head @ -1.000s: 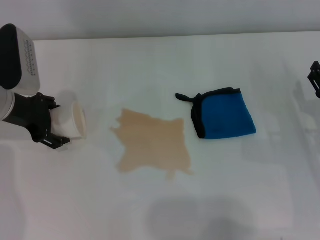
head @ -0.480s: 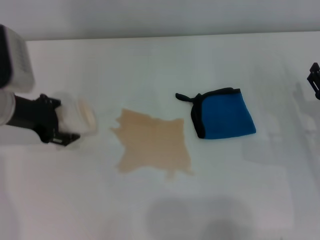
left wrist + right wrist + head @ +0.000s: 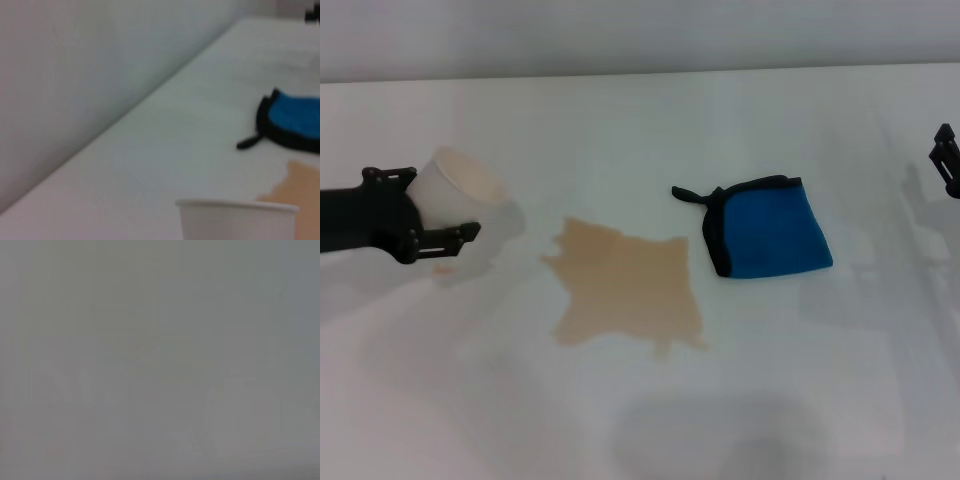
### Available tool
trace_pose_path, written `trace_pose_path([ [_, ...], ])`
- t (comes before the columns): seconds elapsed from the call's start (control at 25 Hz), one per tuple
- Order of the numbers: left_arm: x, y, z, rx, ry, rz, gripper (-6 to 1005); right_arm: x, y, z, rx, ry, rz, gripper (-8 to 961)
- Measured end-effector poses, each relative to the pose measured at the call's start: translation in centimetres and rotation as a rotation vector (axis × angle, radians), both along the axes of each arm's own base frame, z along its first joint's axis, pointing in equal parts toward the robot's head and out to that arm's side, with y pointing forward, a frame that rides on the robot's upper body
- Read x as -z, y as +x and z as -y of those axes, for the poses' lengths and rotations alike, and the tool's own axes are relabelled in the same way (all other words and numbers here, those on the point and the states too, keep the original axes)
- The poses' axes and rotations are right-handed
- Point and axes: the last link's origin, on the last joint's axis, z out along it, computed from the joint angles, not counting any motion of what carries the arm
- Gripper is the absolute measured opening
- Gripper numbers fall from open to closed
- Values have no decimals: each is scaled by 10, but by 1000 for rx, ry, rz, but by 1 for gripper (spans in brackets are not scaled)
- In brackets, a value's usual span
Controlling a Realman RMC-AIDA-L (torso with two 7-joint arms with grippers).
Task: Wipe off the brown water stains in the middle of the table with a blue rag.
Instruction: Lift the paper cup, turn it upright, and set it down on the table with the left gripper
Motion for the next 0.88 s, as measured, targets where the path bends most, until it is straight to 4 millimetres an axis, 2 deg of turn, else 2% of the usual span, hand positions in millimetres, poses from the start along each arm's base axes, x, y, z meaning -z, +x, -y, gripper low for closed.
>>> trace_pose_path([
  [0.04, 0, 0, 0, 0, 0, 0, 723, 0, 0, 0, -1, -1, 0, 828],
  [0.08, 5, -4, 10, 5, 58, 81, 722, 0, 0, 0, -1, -1, 1, 828],
  [0.2, 10, -12, 22, 6, 159, 167, 722, 0, 0, 0, -1, -2, 1, 828],
  [0.64, 29, -42, 45, -88, 403, 354, 722, -2, 3, 1, 8, -1, 12, 827],
  [0.88, 36, -51, 49, -174, 544, 419, 721, -3, 3, 1, 6, 0, 18, 827],
])
